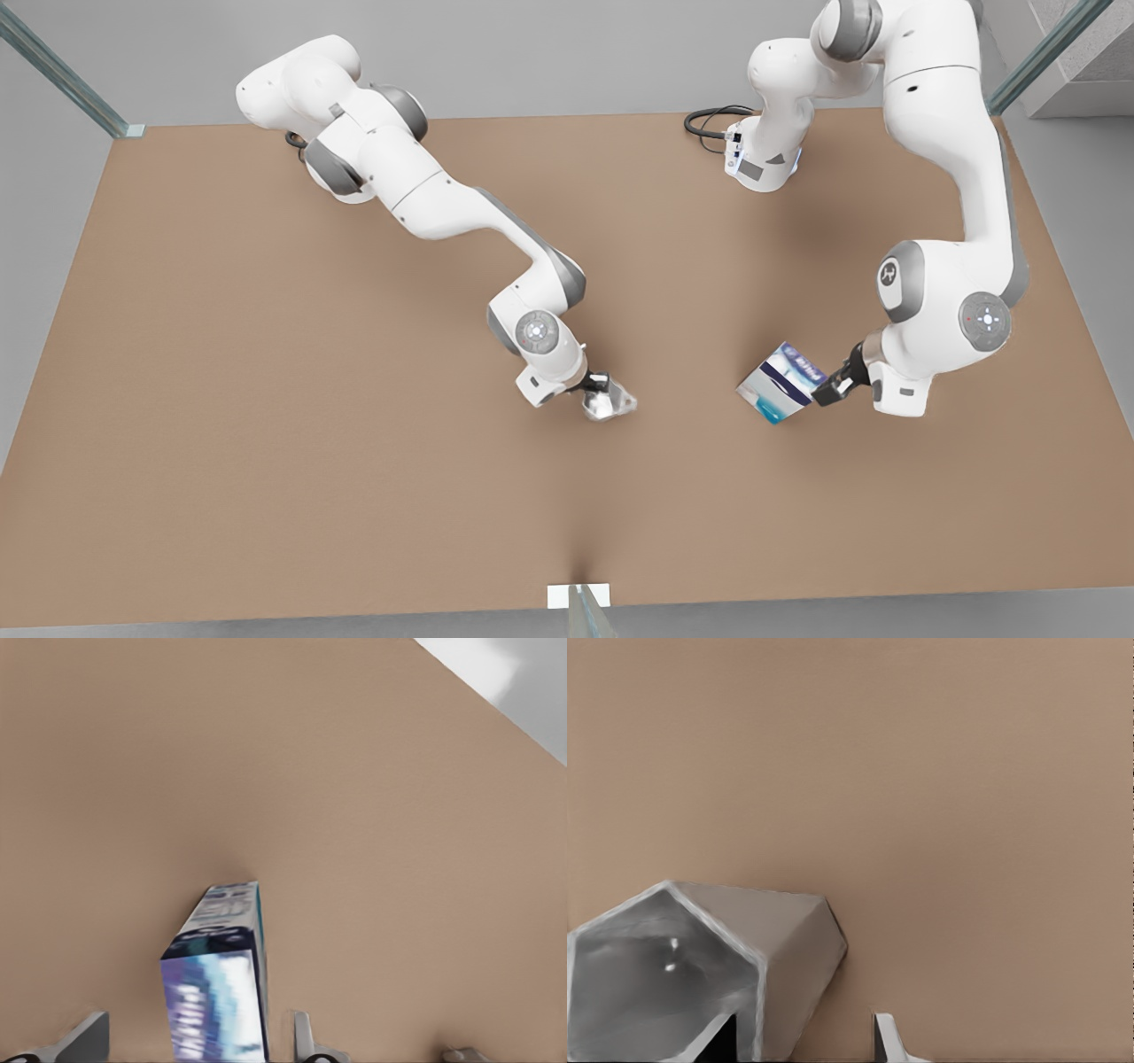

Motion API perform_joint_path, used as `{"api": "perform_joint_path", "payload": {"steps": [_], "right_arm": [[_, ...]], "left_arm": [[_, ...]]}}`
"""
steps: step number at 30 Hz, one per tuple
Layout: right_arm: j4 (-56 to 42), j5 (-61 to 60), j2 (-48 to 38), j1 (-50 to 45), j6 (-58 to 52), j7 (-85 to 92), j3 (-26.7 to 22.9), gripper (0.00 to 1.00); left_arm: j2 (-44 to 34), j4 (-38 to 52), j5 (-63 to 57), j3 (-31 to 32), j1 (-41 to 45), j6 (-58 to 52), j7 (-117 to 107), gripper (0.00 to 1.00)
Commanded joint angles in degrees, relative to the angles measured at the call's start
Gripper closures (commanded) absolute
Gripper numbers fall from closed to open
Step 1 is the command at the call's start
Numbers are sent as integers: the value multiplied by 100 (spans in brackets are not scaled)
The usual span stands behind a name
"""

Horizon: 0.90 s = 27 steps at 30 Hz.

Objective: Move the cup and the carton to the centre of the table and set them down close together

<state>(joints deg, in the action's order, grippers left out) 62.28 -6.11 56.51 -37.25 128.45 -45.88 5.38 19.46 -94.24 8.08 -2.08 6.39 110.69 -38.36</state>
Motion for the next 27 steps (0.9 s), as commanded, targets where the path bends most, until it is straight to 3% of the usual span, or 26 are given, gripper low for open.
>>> {"api": "perform_joint_path", "payload": {"steps": [1,7,10,13,18,21,27], "right_arm": [[4,5,-35,-1,-22,9,-2,0],[92,31,-456,-10,-101,18,-20,0],[795,49,-1906,491,-733,158,-37,0],[2147,49,-3321,1017,-865,755,-459,0],[2280,128,-4570,2863,-3124,3303,-477,0],[1964,383,-4675,3321,-4179,5475,-1092,0],[1243,532,-4622,3629,-4135,5449,-1461,0]], "left_arm": [[-100,-225,106,-3,3,172,-14,0],[-268,-762,123,-3,187,418,-357,0],[-215,-806,115,-3,257,427,-515,0],[-153,-806,115,-3,354,436,-585,0],[-118,-815,97,-29,354,445,-594,0],[-136,-876,62,-47,354,427,-603,0],[145,-876,62,-38,363,524,-603,0]]}}
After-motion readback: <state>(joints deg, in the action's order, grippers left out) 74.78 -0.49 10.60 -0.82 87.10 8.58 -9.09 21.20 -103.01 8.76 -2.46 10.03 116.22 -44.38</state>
